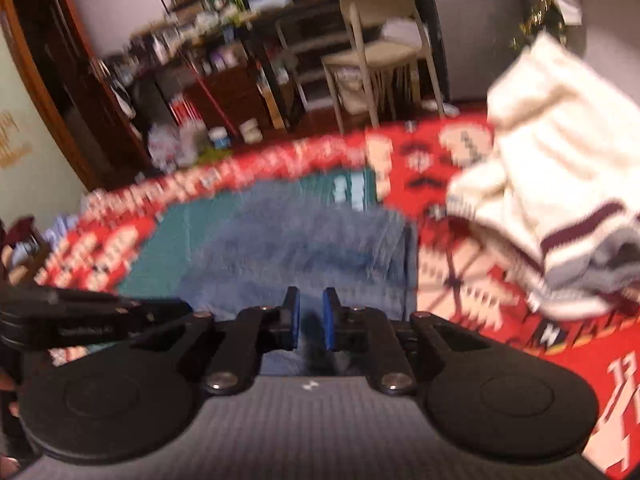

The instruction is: Fold clothes

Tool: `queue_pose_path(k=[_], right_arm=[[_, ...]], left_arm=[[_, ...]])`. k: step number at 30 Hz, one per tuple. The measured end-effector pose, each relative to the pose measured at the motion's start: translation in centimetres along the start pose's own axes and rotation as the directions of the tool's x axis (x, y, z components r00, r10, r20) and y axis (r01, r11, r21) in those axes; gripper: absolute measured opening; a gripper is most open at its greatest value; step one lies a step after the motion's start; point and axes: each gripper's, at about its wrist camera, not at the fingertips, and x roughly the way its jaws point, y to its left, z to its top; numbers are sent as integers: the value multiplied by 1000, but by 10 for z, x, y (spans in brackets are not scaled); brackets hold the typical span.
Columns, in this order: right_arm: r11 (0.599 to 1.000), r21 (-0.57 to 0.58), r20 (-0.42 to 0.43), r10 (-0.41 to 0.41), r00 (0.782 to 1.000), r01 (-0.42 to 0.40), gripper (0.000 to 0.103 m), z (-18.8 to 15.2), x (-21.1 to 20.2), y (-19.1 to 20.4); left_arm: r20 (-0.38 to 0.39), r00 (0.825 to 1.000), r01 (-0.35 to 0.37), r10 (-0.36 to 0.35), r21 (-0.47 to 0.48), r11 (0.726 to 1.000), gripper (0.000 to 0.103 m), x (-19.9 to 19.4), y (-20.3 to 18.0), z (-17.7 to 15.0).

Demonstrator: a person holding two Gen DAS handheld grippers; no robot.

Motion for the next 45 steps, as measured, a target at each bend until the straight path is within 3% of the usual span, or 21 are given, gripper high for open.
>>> queue_pose_path(k=[1,2,5,10,15,18,22,26,31,34,35,38,45], right_arm=[[1000,-3,-20,-18,1000,18,10,-5,4,-3],[1000,-11,-20,-25,999,25,0,-9,5,-6],[999,-22,-28,-41,999,40,0,-11,0,-13],[995,-18,-30,-100,994,100,0,-17,-10,-20],[986,70,-41,-149,988,151,2,-20,-29,-39],[990,109,12,-95,995,94,2,-20,-53,-38],[1000,7,0,-11,1000,11,3,-28,-55,-9],[998,-61,-98,-33,995,27,3,-39,-37,5],[999,-6,-107,-36,994,35,0,-48,-53,-9],[997,-14,-102,-80,992,79,3,-53,-65,-6],[997,-10,-95,-76,992,76,8,-54,-70,-7],[999,8,-64,-36,997,36,7,-54,-80,-2],[987,-154,-70,25,997,-35,7,-57,-63,47]], left_arm=[[-4,1000,4,-4,-3,1000,5,2,1,-1],[-6,1000,8,-8,-13,1000,5,2,2,-2],[-25,999,28,-29,-41,999,5,-1,2,-4],[-41,999,13,-12,23,1000,5,-9,-9,-13],[-22,999,27,-26,15,1000,4,-21,-10,-13],[9,999,38,-38,5,999,4,-33,-10,-11],[-17,999,50,-51,-16,999,4,-34,-11,-15],[-81,997,3,-2,6,1000,5,-24,-11,-27],[-90,996,-20,19,-14,1000,4,-40,-7,-41],[-75,996,-41,41,10,999,4,-49,-9,-48],[-67,997,-32,32,3,999,4,-52,-9,-48],[-45,999,10,-11,-24,1000,5,-57,-12,-48],[-78,995,67,-63,42,997,5,-46,-35,-55]])
